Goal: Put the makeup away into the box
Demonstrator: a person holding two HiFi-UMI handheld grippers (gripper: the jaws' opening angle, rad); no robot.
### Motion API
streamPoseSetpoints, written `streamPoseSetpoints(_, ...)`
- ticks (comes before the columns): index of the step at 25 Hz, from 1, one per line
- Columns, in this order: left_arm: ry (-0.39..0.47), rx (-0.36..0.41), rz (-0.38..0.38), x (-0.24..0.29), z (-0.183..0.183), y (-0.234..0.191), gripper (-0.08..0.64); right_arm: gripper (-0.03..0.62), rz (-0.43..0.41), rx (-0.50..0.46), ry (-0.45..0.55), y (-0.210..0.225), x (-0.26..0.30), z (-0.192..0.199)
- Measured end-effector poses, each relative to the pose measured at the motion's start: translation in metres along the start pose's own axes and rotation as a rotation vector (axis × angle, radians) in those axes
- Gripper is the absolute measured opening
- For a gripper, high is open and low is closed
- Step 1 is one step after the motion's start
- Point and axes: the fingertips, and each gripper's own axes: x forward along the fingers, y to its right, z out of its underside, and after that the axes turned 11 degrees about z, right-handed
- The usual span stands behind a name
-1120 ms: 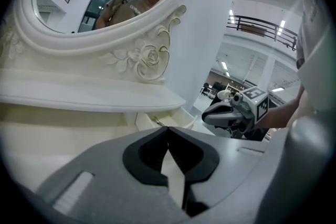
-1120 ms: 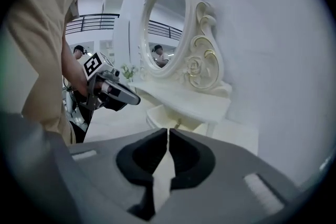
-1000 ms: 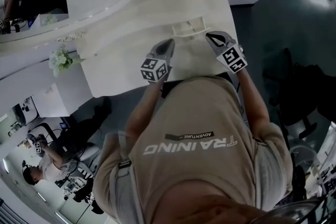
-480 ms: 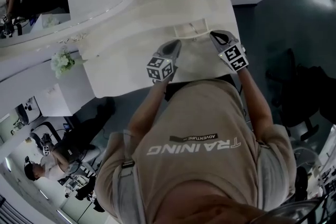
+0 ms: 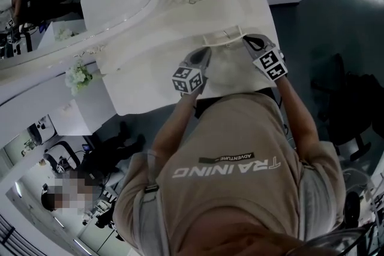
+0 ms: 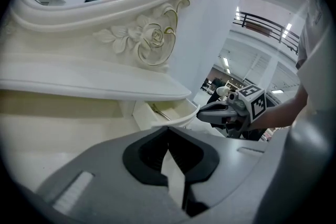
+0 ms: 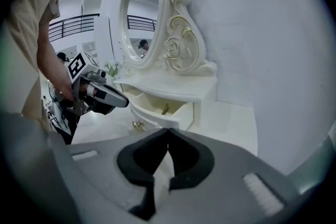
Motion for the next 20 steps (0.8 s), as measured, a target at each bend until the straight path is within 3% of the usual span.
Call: streamPoseSetpoints(20, 0.076, -0.016, -0.049, 0.017, -0.035, -0.043, 0.006, 0.005, -0.027, 0.056, 0.052, 0.018, 0.043, -0.022)
